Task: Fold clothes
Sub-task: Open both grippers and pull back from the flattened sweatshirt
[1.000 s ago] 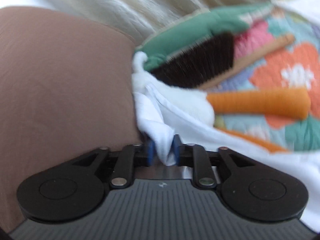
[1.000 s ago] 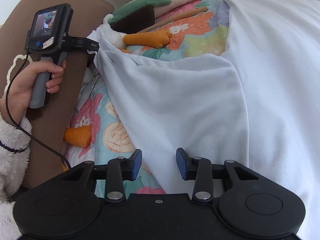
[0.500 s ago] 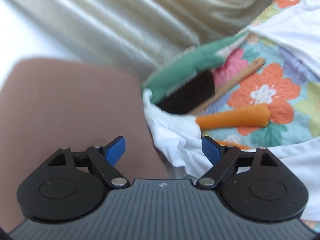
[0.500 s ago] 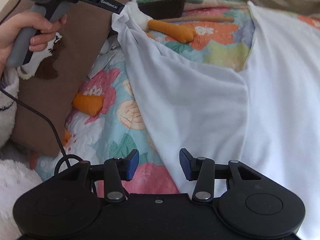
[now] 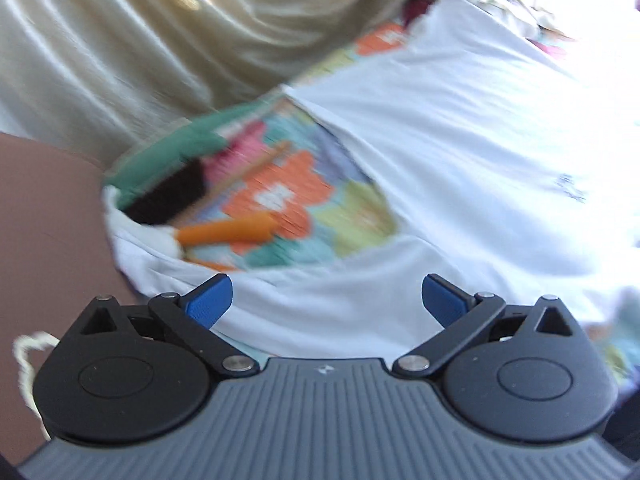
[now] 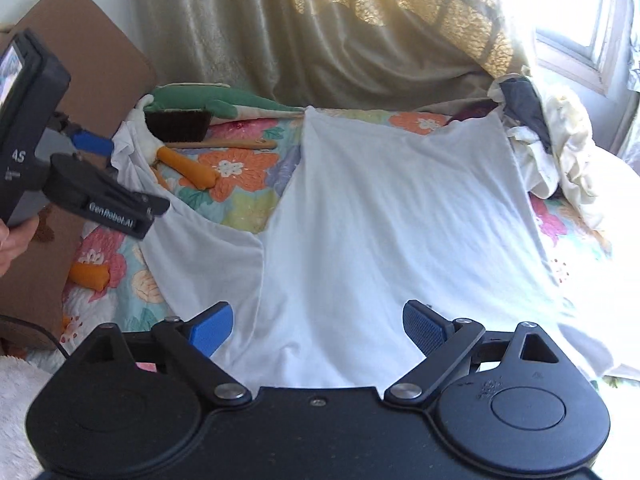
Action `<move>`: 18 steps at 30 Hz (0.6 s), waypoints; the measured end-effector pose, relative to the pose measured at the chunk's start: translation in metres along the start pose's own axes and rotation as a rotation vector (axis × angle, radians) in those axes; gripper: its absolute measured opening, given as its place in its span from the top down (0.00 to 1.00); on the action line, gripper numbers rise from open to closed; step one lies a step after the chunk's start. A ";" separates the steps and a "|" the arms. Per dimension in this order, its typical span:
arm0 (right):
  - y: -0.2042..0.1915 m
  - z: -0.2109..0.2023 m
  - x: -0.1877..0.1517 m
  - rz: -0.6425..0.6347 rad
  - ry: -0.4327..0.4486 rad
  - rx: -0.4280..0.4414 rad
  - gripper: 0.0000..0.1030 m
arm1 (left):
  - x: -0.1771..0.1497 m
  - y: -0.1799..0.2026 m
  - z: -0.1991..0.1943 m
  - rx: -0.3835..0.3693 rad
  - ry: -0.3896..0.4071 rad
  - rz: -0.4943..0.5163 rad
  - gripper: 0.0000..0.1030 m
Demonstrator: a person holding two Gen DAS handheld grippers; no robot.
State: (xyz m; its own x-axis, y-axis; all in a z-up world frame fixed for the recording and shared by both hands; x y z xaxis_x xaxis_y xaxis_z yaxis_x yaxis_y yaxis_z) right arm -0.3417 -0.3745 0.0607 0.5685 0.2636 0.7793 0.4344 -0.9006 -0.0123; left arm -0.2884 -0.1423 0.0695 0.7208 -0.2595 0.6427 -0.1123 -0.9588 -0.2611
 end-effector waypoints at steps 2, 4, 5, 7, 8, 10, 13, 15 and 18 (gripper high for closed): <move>0.005 -0.010 -0.005 0.022 0.002 -0.026 0.08 | -0.001 0.009 -0.001 -0.072 -0.031 -0.039 0.00; 0.006 -0.016 -0.009 0.032 -0.006 -0.070 0.08 | -0.009 0.023 -0.007 -0.102 -0.035 -0.049 0.00; 0.005 -0.016 -0.011 0.028 -0.010 -0.099 0.08 | -0.012 0.032 -0.009 -0.083 -0.026 -0.019 0.00; 0.000 -0.020 -0.013 0.017 -0.001 -0.128 0.08 | -0.019 0.050 -0.012 -0.049 -0.011 0.037 0.00; -0.003 -0.022 -0.013 0.012 0.005 -0.131 0.08 | -0.021 0.055 -0.012 -0.057 -0.017 0.044 0.00; -0.007 -0.030 -0.017 0.008 0.018 -0.103 0.08 | -0.024 0.063 -0.013 -0.093 -0.039 0.036 0.00; -0.010 -0.039 -0.021 0.004 0.035 -0.099 0.07 | -0.024 0.064 -0.014 -0.135 -0.071 -0.002 0.00; -0.008 -0.042 -0.022 0.023 0.033 -0.127 0.05 | -0.026 0.070 -0.016 -0.123 -0.067 0.008 0.00; -0.003 -0.042 -0.026 0.055 0.018 -0.174 0.04 | -0.031 0.084 -0.015 -0.143 -0.084 0.046 0.00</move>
Point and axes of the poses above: each gripper's, at about its wrist camera, not at the fingertips, and z roughly the way its jaws point, y to its right, x to its top, the point moved 1 cm from there along z, roughly the way its jaws point, and after that the axes turned 10 degrees about y, right-handed, at the moved point
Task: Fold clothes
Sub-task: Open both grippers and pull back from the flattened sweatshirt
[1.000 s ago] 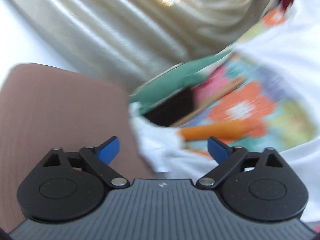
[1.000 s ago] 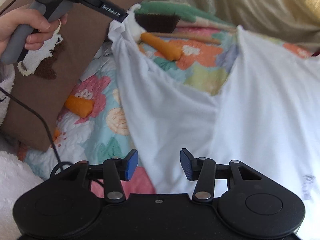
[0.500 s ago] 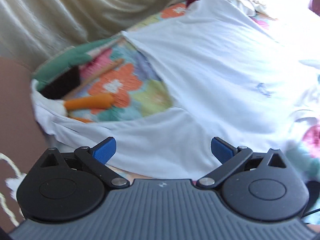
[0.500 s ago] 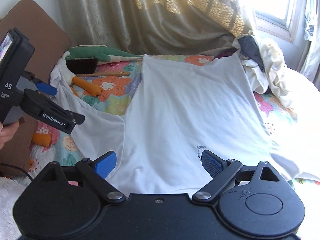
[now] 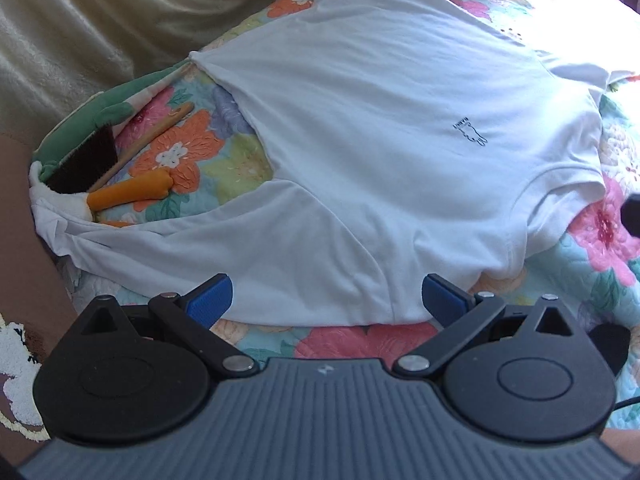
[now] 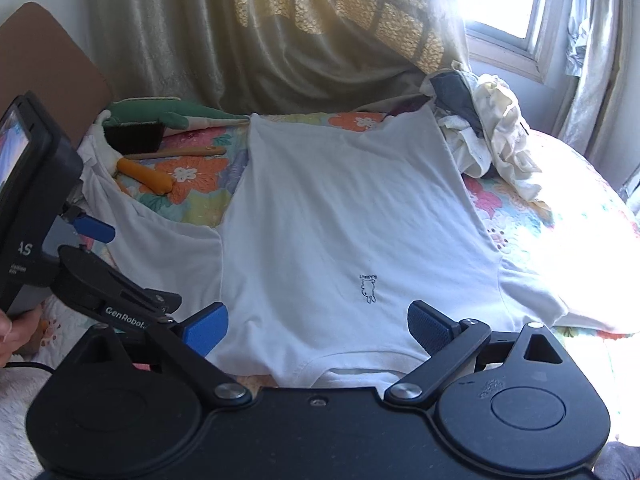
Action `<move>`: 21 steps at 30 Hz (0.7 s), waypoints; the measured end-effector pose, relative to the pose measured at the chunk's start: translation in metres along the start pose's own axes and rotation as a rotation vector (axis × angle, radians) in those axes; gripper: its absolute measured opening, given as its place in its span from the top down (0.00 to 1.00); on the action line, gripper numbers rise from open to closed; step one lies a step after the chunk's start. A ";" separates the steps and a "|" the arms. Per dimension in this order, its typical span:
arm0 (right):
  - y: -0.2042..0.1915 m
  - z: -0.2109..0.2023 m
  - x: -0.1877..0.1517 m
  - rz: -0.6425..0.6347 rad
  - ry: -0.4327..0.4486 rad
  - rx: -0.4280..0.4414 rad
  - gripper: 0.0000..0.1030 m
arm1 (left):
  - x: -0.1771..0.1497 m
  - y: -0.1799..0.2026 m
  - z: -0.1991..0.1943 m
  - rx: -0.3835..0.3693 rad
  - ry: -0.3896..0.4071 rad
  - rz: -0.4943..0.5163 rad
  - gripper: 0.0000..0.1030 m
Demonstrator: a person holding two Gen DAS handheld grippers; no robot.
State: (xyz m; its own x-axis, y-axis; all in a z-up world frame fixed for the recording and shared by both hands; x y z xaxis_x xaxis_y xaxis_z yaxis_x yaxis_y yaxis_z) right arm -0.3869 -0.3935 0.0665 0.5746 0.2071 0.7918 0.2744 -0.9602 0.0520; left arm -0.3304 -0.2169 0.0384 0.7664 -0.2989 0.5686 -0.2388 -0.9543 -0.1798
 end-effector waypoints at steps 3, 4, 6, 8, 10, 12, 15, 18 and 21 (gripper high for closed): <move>0.004 0.003 -0.003 0.000 -0.031 -0.070 0.04 | -0.001 0.010 0.002 -0.039 -0.021 0.011 0.00; 0.006 0.003 -0.003 0.008 -0.032 -0.076 0.04 | -0.001 0.014 0.002 -0.046 -0.024 0.018 0.00; 0.008 0.003 -0.004 0.016 -0.033 -0.078 0.04 | -0.001 0.017 0.004 -0.050 -0.027 0.029 0.00; 0.009 0.003 -0.005 0.019 -0.034 -0.070 0.04 | -0.001 0.018 0.007 -0.045 -0.045 0.032 0.00; 0.009 0.003 -0.007 0.016 -0.043 -0.063 0.04 | -0.003 0.017 0.010 -0.040 -0.066 0.027 0.00; 0.009 0.004 -0.009 0.019 -0.051 -0.054 0.04 | -0.003 0.017 0.012 -0.051 -0.076 0.022 0.00; 0.011 0.005 -0.009 0.034 -0.059 -0.061 0.04 | -0.004 0.019 0.012 -0.045 -0.076 0.034 0.00; 0.011 0.006 -0.010 0.032 -0.064 -0.078 0.04 | -0.004 0.021 0.011 -0.044 -0.072 0.046 0.00; 0.013 0.007 -0.011 0.033 -0.068 -0.083 0.04 | -0.004 0.022 0.011 -0.044 -0.073 0.053 0.00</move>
Point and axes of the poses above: each gripper's, at about its wrist camera, not at the fingertips, and z roughly the way its jaws point, y to its right, x to its top, the point moved 1 cm from there along z, roughly the way its jaws point, and after that the axes turned 10 degrees about y, right-handed, at the moved point
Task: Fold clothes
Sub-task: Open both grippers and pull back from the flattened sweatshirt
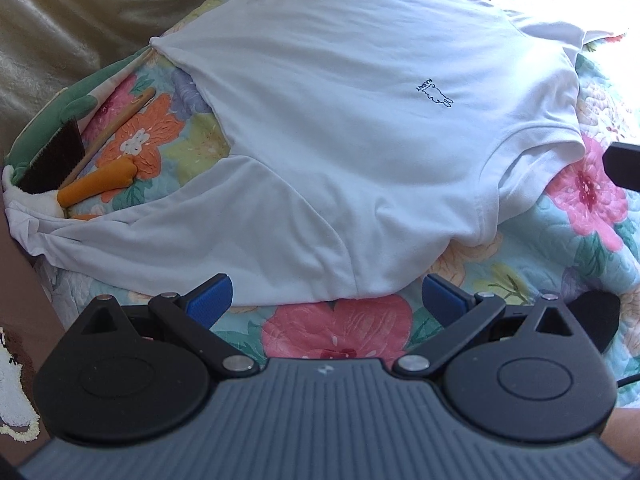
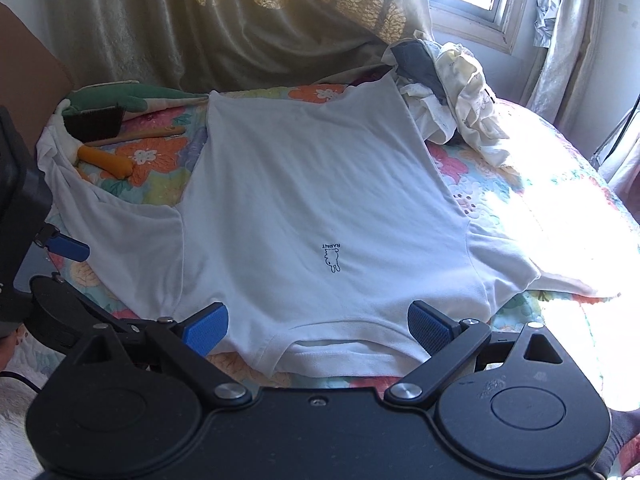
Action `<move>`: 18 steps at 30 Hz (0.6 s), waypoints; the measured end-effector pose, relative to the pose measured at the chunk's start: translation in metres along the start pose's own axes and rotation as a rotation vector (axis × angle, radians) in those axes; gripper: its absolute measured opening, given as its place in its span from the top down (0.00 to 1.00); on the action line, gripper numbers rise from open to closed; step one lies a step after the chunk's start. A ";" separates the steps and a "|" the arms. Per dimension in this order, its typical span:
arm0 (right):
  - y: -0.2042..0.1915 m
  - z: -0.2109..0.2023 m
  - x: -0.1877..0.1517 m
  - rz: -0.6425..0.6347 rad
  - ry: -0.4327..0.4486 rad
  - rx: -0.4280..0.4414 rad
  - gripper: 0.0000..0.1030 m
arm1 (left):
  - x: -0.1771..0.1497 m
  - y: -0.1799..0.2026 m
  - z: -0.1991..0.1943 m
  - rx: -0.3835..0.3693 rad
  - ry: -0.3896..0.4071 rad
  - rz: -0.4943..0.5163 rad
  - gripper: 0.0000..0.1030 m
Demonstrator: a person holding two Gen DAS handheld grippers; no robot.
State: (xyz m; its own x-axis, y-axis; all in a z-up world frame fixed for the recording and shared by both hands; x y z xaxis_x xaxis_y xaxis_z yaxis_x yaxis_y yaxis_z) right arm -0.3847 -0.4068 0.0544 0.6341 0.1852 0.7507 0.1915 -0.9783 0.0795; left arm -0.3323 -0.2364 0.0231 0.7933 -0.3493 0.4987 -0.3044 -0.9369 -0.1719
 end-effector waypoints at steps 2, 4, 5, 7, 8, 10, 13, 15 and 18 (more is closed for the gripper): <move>-0.001 0.000 0.000 -0.001 0.000 0.003 0.04 | 0.000 0.001 0.000 0.003 -0.003 0.002 0.00; -0.001 0.000 0.000 -0.003 -0.001 0.004 0.04 | 0.000 0.001 0.000 0.010 0.001 0.005 0.00; -0.001 0.000 -0.001 -0.004 -0.001 0.004 0.04 | 0.000 0.001 -0.001 0.012 0.003 0.007 0.00; -0.001 0.001 0.000 -0.005 -0.002 0.003 0.04 | 0.000 0.002 -0.001 0.014 0.006 0.011 0.00; -0.001 0.001 -0.001 -0.004 -0.002 0.002 0.04 | 0.000 0.003 -0.001 0.014 0.007 0.013 0.00; -0.001 0.001 -0.001 -0.003 -0.002 0.001 0.04 | 0.000 0.003 -0.002 0.011 0.009 0.018 0.00; -0.001 0.001 -0.001 -0.006 -0.004 0.000 0.04 | 0.000 0.006 -0.002 -0.017 0.016 0.034 0.00; 0.000 0.002 -0.002 -0.009 -0.005 0.002 0.04 | 0.000 0.011 -0.003 0.002 0.022 0.056 0.00; 0.000 0.002 -0.002 -0.007 -0.007 -0.005 0.04 | 0.000 0.011 -0.004 0.010 0.031 0.066 0.00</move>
Point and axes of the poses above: each gripper's, at about its wrist camera, not at the fingertips, and z roughly the way its jaws point, y to its right, x to its top, the point moved 1 cm from there along z, roughly the way its jaws point, and after that the axes turned 10 degrees about y, right-handed, at the moved point
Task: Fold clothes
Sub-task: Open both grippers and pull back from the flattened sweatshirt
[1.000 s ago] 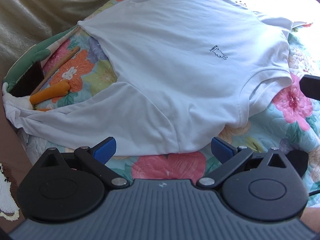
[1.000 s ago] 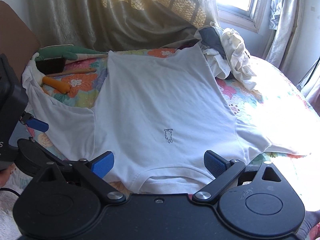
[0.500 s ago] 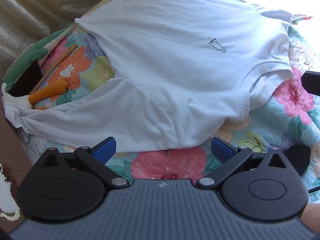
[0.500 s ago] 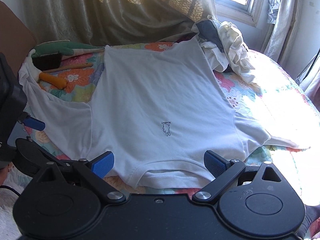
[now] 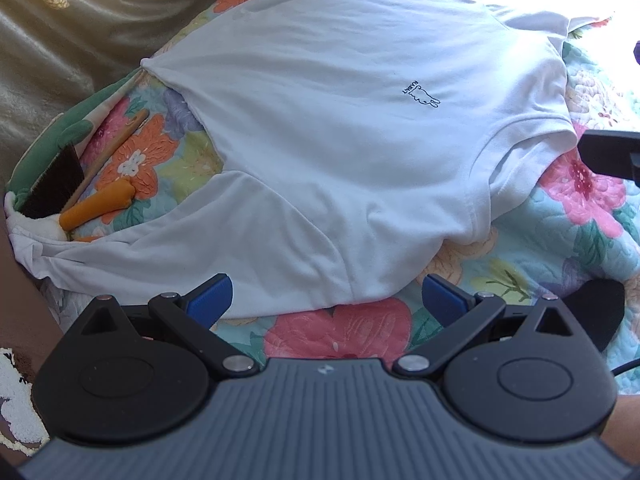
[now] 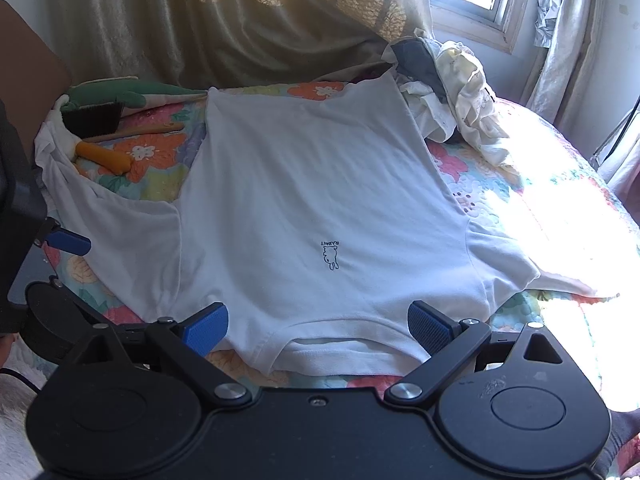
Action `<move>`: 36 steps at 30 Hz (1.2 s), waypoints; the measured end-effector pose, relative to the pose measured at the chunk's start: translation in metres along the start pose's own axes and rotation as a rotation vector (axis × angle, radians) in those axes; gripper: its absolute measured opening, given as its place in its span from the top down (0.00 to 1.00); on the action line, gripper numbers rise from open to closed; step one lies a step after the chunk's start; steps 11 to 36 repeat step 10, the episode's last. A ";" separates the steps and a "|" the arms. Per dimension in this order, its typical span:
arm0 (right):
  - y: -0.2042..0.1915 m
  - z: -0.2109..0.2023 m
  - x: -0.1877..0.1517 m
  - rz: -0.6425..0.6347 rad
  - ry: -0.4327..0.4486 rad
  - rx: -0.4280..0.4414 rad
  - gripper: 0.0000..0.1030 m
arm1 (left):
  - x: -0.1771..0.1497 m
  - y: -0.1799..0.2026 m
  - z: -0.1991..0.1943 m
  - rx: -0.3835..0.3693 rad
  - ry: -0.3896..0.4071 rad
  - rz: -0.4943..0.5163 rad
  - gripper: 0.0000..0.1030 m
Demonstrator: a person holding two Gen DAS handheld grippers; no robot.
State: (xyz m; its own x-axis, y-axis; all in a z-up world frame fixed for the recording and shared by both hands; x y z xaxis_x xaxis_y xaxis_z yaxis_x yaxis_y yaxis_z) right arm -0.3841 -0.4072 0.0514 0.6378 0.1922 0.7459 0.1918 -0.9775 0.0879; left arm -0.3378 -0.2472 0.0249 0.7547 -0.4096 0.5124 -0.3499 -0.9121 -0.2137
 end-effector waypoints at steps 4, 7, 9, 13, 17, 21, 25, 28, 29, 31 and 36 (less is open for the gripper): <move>0.000 0.000 0.000 -0.004 -0.002 -0.012 0.04 | 0.000 -0.002 0.001 0.000 -0.004 -0.006 0.00; -0.001 0.001 0.000 -0.003 -0.001 -0.007 0.04 | -0.001 -0.003 0.002 -0.002 -0.009 -0.007 0.00; -0.001 0.001 0.000 -0.006 0.001 -0.009 0.04 | -0.001 -0.002 0.002 -0.002 -0.009 -0.006 0.00; 0.000 0.000 0.001 0.000 0.011 -0.016 0.04 | -0.001 -0.002 0.002 -0.005 -0.009 -0.004 0.00; 0.000 0.000 0.001 0.000 0.011 -0.016 0.04 | -0.001 -0.002 0.002 -0.005 -0.009 -0.004 0.00; 0.000 0.000 0.001 0.000 0.011 -0.016 0.04 | -0.001 -0.002 0.002 -0.005 -0.009 -0.004 0.00; 0.000 0.000 0.001 0.000 0.011 -0.016 0.04 | -0.001 -0.002 0.002 -0.005 -0.009 -0.004 0.00; 0.000 0.000 0.001 0.000 0.011 -0.016 0.04 | -0.001 -0.002 0.002 -0.005 -0.009 -0.004 0.00; 0.000 0.000 0.001 0.000 0.011 -0.016 0.04 | -0.001 -0.002 0.002 -0.005 -0.009 -0.004 0.00; 0.000 0.000 0.001 0.000 0.011 -0.016 0.04 | -0.001 -0.002 0.002 -0.005 -0.009 -0.004 0.00; 0.000 0.000 0.001 0.000 0.011 -0.016 0.04 | -0.001 -0.002 0.002 -0.005 -0.009 -0.004 0.00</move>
Point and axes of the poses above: each gripper's, at about its wrist camera, not at the fingertips, and z roughly the way its jaws point, y to its right, x to its top, the point moved 1 cm from there along z, roughly the way its jaws point, and after that the axes turned 10 degrees about y, right-handed, at the moved point
